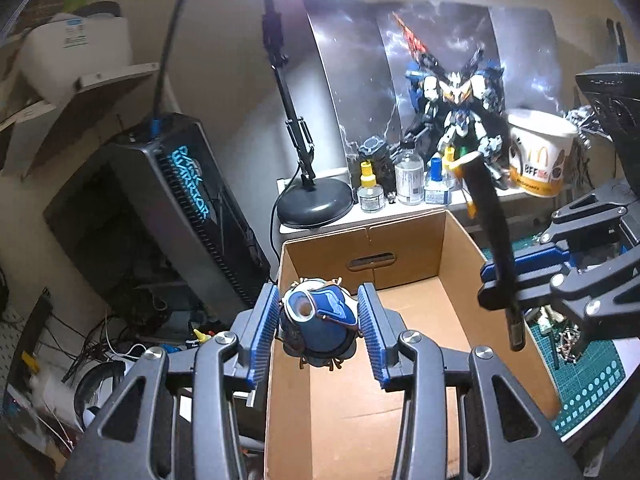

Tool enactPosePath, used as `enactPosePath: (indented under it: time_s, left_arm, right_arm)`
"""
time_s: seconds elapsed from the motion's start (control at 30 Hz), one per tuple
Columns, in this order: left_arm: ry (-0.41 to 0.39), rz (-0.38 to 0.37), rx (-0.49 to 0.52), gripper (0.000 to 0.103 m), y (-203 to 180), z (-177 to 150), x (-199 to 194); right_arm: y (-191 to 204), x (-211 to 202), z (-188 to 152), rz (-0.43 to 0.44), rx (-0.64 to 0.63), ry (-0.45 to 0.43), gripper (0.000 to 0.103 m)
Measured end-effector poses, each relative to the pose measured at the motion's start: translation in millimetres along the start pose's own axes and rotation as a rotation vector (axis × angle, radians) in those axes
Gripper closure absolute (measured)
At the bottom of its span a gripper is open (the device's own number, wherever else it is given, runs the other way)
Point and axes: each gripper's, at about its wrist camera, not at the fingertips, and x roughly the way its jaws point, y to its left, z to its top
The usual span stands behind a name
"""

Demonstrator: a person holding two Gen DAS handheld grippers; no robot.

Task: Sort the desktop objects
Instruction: 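Carry the figure and marker over the cardboard box with both tools, then lower both tools into the box and open the right gripper releasing the marker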

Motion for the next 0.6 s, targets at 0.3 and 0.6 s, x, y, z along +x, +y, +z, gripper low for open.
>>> enactPosePath:
  time_s: [0.3,0.6]
  left_arm:
    - [0.134,0.003,-0.017,0.062,-8,18,70]
    - [0.276,-0.094,-0.099,0.062,-3,22,138]
  right_arm:
    - [-48,52,31,-0.058,0.101,0.121,0.090]
    - [-91,112,43,-0.082,0.210,0.251,0.091]
